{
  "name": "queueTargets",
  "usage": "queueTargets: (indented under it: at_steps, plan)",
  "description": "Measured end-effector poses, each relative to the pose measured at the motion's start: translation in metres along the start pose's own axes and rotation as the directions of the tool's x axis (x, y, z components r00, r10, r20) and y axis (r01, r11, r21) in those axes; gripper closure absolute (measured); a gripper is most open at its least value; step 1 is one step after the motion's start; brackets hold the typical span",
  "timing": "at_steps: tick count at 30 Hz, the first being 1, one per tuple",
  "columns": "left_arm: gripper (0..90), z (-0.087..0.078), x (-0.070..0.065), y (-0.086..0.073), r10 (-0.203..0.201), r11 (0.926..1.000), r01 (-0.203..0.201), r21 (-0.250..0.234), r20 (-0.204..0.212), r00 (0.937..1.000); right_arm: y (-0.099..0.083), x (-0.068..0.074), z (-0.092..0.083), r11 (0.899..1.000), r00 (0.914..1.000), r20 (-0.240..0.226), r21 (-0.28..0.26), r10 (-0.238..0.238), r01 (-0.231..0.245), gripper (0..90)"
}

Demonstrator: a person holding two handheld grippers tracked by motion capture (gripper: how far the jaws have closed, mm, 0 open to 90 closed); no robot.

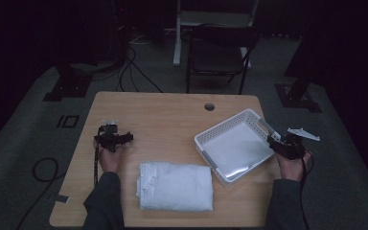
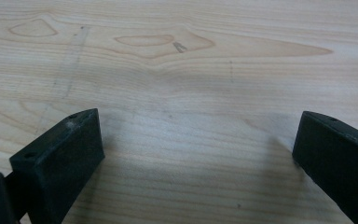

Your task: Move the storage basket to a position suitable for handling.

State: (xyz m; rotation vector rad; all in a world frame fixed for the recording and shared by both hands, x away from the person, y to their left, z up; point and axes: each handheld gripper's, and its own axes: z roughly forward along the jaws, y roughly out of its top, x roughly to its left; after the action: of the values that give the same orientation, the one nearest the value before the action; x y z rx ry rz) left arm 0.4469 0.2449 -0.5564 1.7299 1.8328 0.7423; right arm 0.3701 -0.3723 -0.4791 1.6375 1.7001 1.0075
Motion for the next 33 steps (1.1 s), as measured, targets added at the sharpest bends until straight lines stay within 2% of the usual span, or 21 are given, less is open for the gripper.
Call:
queueTargets:
  at_steps: [6, 14, 19, 23, 26, 28, 29, 30, 32, 33]
  plan:
    - [1.3, -0.004, -0.003, -0.002, 0.030, 0.9993, -0.030, 0.020, 0.026, 0.9992, -0.002, -0.007, 0.006, 1.000, 0.9999, 0.005, 0.013, 0.014, -0.014, 39.0]
    - [1.3, -0.011, -0.005, -0.010, 0.071, 0.9972, -0.072, 0.020, 0.065, 0.9954, 0.003, -0.014, 0.009, 1.000, 0.9999, 0.004, -0.010, 0.011, -0.011, 38.6]
    - [1.3, -0.016, -0.007, -0.015, 0.093, 0.9953, -0.095, 0.020, 0.083, 0.9922, 0.006, -0.018, 0.012, 1.000, 0.9993, 0.032, -0.018, 0.016, -0.015, 36.5]
    - [1.3, -0.021, -0.010, -0.020, 0.106, 0.9939, -0.108, 0.019, 0.097, 0.9897, 0.006, -0.021, 0.020, 1.000, 0.9995, 0.028, 0.009, 0.012, -0.012, 36.6]
    - [1.3, -0.025, -0.011, -0.024, 0.117, 0.9925, -0.120, 0.024, 0.104, 0.9876, 0.003, -0.023, 0.029, 0.999, 0.9997, 0.023, 0.045, 0.000, -0.001, 40.9]
    - [1.3, -0.027, -0.013, -0.026, 0.115, 0.9928, -0.118, 0.022, 0.106, 0.9876, 0.002, -0.026, 0.035, 0.998, 0.9996, 0.027, 0.061, 0.007, -0.009, 48.1]
    - [1.3, -0.028, -0.013, -0.027, 0.117, 0.9924, -0.121, 0.023, 0.107, 0.9873, 0.002, -0.026, 0.035, 0.998, 0.9996, 0.027, 0.061, 0.007, -0.009, 48.1]
    - [1.3, -0.029, -0.014, -0.028, 0.120, 0.9921, -0.123, 0.023, 0.108, 0.9869, 0.002, -0.028, 0.035, 0.998, 0.9991, 0.041, 0.060, 0.007, -0.009, 56.0]
    - [1.3, -0.030, -0.015, -0.029, 0.121, 0.9919, -0.125, 0.025, 0.109, 0.9866, 0.002, -0.030, 0.035, 0.998, 0.9990, 0.044, 0.059, 0.009, -0.011, 58.4]
    - [1.3, -0.030, -0.015, -0.029, 0.119, 0.9922, -0.123, 0.024, 0.109, 0.9869, 0.002, -0.031, 0.034, 0.998, 0.9994, 0.031, 0.060, 0.016, -0.018, 58.9]
